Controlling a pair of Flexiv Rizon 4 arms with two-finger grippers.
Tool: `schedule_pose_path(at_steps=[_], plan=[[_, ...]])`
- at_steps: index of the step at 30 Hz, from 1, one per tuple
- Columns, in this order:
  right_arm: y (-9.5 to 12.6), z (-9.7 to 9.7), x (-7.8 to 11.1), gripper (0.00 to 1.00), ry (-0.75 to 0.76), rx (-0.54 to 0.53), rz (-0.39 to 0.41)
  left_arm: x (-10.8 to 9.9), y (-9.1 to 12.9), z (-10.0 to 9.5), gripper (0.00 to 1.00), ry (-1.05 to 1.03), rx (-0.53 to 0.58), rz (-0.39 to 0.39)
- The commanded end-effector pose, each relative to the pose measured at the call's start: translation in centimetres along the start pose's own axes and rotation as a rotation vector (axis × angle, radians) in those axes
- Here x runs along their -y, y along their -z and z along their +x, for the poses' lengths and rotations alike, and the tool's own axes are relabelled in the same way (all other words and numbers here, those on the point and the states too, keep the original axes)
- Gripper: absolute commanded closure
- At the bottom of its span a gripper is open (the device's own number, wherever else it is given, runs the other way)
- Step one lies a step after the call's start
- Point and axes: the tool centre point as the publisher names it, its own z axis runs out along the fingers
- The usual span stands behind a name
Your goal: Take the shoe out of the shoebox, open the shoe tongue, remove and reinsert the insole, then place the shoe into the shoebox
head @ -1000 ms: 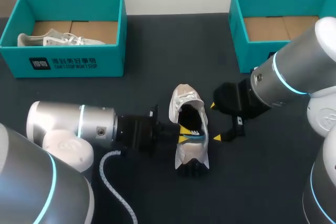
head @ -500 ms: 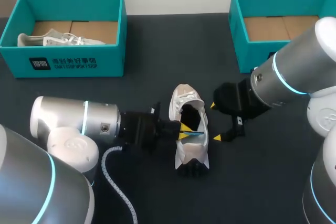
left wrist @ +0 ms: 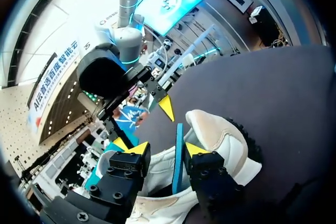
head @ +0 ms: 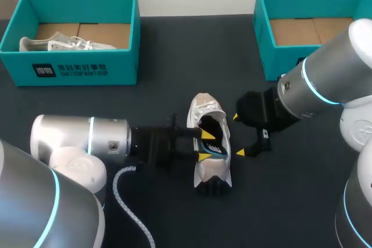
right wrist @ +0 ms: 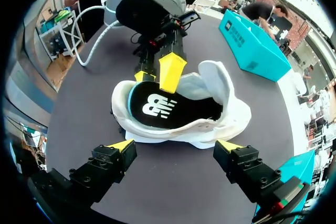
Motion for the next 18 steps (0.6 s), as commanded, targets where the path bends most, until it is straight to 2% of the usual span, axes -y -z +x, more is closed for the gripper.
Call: schedule_pose_path(at_steps=[1, 18], plan=[[0.0, 0.2, 0.0, 0.00, -0.001, 0.003, -0.001, 0.7, 1.2, 0.1, 0.55, -0.004, 0.018, 0.001], [0.0, 0.2, 0.0, 0.00, -0.001, 0.003, -0.001, 2.9, 3.3, -1.8, 0.47, -0.023, 0.022, 0.009]])
